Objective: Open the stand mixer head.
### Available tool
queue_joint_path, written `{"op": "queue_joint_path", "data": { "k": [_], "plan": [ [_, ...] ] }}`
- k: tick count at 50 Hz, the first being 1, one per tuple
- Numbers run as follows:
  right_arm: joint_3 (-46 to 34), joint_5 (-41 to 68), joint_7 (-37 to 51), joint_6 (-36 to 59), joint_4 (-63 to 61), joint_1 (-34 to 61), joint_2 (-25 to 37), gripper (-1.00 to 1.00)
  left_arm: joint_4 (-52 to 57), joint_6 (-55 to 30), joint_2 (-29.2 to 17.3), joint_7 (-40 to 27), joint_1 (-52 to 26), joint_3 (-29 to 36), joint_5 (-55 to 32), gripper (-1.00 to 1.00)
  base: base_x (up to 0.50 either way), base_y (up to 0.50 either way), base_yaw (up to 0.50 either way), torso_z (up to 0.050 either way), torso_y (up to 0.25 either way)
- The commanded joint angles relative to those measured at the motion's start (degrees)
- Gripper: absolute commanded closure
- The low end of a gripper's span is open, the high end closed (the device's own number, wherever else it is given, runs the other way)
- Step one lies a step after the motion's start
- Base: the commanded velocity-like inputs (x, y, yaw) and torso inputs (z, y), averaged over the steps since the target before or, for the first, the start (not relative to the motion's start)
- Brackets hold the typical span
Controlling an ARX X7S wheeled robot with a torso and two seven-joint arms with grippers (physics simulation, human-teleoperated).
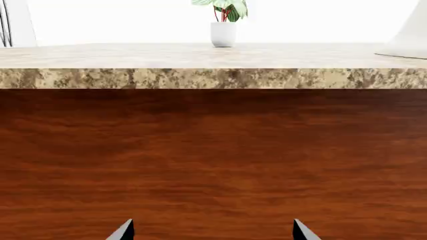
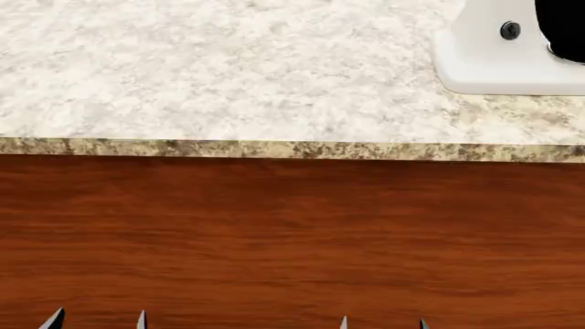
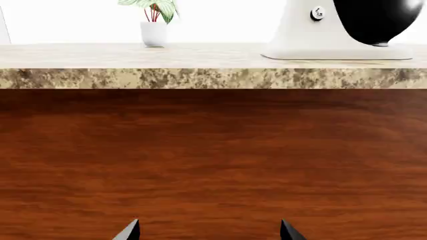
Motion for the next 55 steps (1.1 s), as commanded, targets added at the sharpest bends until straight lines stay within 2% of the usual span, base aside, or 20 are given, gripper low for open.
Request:
{"op": "queue_joint_path", "data": {
  "k": [1, 3, 5, 7, 10, 14, 15, 16, 18, 20, 35, 37, 55],
  "plan": [
    [-1.42, -1.33, 2.51, -1.56, 1.13, 0.09, 1.01, -1.00, -5.41, 0.77, -0.74, -2.59, -1.41, 1.26, 0.56, -1.00, 0.00, 0.00, 0.00, 0.000, 0.000],
    [-1.92, -0.64, 2.75, -2.05, 1.08, -0.05, 1.54, -1.00, -3.56, 1.36, -1.11, -2.03, -0.85, 1.40, -2.13, -1.00, 0.00, 0.00, 0.00, 0.000, 0.000],
    [-3.02, -1.27, 2.89, -3.31, 1.75, -0.15, 2.17, -1.00, -3.65, 2.12, -1.76, -2.96, -0.59, 2.84, -0.52, -1.00, 0.00, 0.00, 0.00, 0.000, 0.000],
    [-3.56, -0.83, 2.81, -3.03, 1.75, -0.15, 2.47, -1.00, -0.62, -0.42, -2.02, -3.37, -0.36, 2.58, -1.78, -1.00, 0.00, 0.00, 0.00, 0.000, 0.000],
    [-3.85, 0.19, 2.76, -2.98, 1.78, -0.08, 2.79, -1.00, -1.98, 2.75, -2.54, -3.08, 0.14, 3.76, -1.81, -1.00, 0.00, 0.00, 0.00, 0.000, 0.000],
    [-4.64, -0.35, 3.59, -3.51, 2.44, 0.19, 3.25, -1.00, 1.24, -1.51, -3.07, -4.53, 0.33, 4.07, -1.57, -1.00, 0.00, 0.00, 0.00, 0.000, 0.000],
    [-3.15, -2.69, 2.17, -4.26, 3.35, 0.27, 1.88, -1.00, 1.66, 4.10, -1.57, -3.15, 1.16, 2.54, 0.99, -1.00, 0.00, 0.00, 0.00, 0.000, 0.000],
    [-2.13, -3.03, 0.97, -3.56, 2.89, 0.18, 1.05, -1.00, -0.95, 4.45, -0.67, -1.19, 0.76, 1.38, 1.36, -1.00, 0.00, 0.00, 0.00, 0.000, 0.000],
    [-2.73, -2.72, 1.50, -3.71, 3.16, 0.24, 1.51, -1.00, 1.47, 2.36, -1.27, -1.72, 0.85, 2.08, 0.73, -1.00, 0.00, 0.00, 0.00, 0.000, 0.000],
    [-3.22, -2.57, 1.97, -3.76, 3.26, 0.26, 1.86, -1.00, -1.24, 4.83, -1.67, -2.36, 0.66, 2.60, 0.56, -1.00, 0.00, 0.00, 0.00, 0.000, 0.000],
    [-5.36, -1.36, 3.80, -4.85, 2.94, 0.22, 3.69, -1.00, -1.29, 4.72, -3.45, -4.58, 0.45, 4.75, -0.95, -1.00, 0.00, 0.00, 0.00, 0.000, 0.000],
    [-6.97, -5.19, 5.25, -4.96, 3.65, 0.45, 4.54, -1.00, -1.35, 4.63, -3.64, -4.85, 0.36, 4.98, -0.97, -1.00, 0.00, 0.00, 0.00, 0.000, 0.000],
    [-8.42, -3.54, 6.13, -5.08, 4.06, 0.56, 5.68, -1.00, -1.49, 5.23, -4.97, -6.39, 0.46, 6.69, -1.63, -1.00, 0.00, 0.50, 0.00, 0.000, 0.000]
  ]
}}
